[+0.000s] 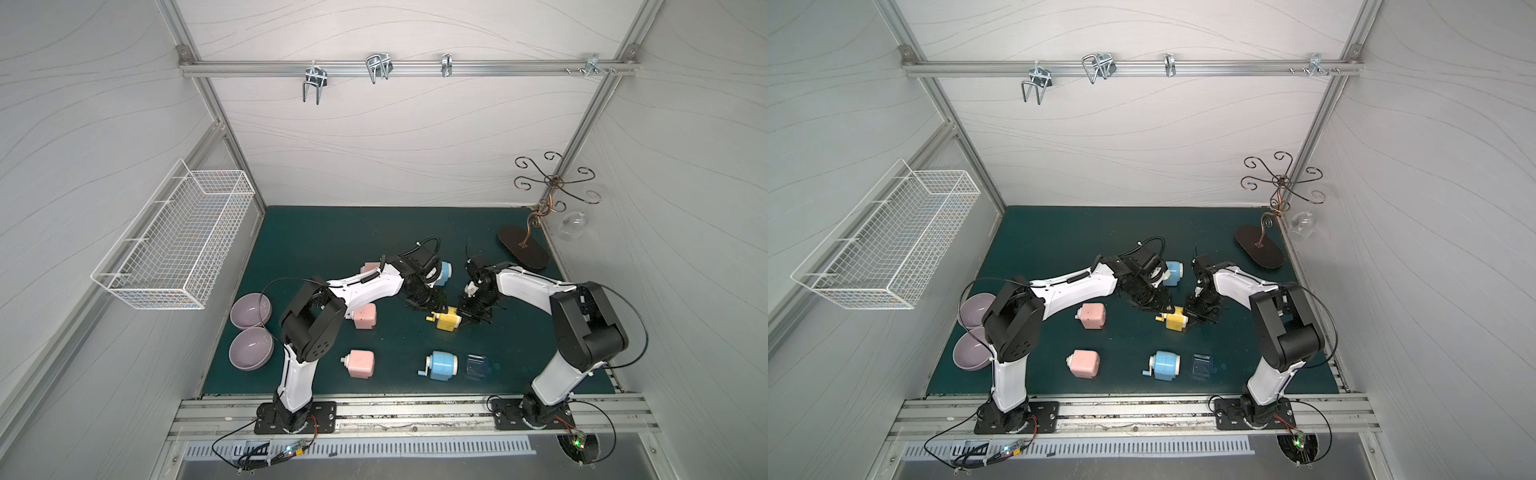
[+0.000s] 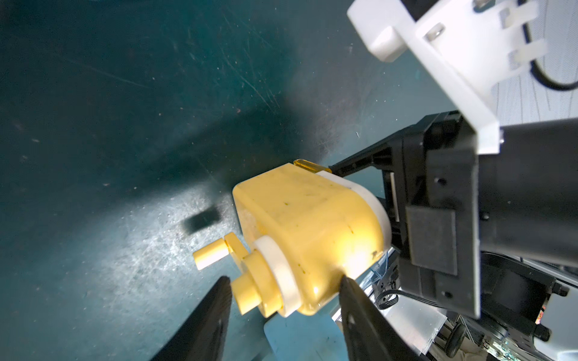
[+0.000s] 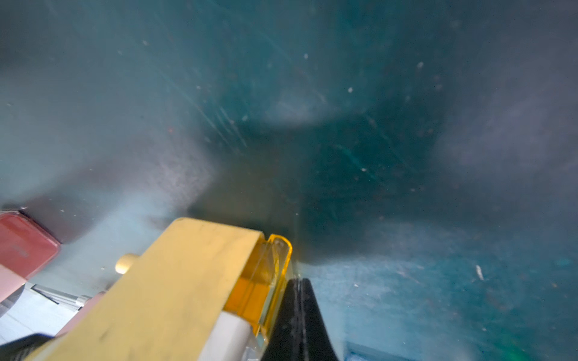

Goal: Put the tray back into the pencil sharpener
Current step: Close the container of the pencil sharpener.

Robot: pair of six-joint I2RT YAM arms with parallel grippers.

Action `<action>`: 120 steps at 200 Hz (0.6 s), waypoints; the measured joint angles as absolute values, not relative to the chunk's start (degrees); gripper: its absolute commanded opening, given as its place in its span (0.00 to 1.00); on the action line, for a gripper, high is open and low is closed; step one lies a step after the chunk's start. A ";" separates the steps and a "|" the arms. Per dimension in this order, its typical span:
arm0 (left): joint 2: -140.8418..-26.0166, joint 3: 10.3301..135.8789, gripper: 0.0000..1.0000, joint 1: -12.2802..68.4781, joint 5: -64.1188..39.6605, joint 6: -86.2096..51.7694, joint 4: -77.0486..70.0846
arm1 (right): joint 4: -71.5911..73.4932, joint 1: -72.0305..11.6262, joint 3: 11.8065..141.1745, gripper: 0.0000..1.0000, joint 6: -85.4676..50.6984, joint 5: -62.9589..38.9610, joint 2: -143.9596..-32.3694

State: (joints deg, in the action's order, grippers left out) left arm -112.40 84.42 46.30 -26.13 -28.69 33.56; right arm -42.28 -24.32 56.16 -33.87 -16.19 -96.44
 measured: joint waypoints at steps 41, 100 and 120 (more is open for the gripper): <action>-112.40 84.42 0.57 46.13 -26.04 -28.69 33.63 | -41.23 -24.29 56.14 0.02 -34.96 -17.72 -96.25; -112.40 84.42 0.58 45.98 -26.00 -28.69 33.58 | -41.45 -24.29 55.79 0.07 -36.14 -17.39 -93.54; -112.40 84.42 0.59 46.00 -25.98 -28.69 33.58 | -41.87 -24.29 55.79 0.09 -36.03 -16.47 -92.18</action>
State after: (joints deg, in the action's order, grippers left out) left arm -112.40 84.42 46.00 -25.98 -28.69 33.58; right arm -41.87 -24.29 55.79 -36.03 -16.47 -92.18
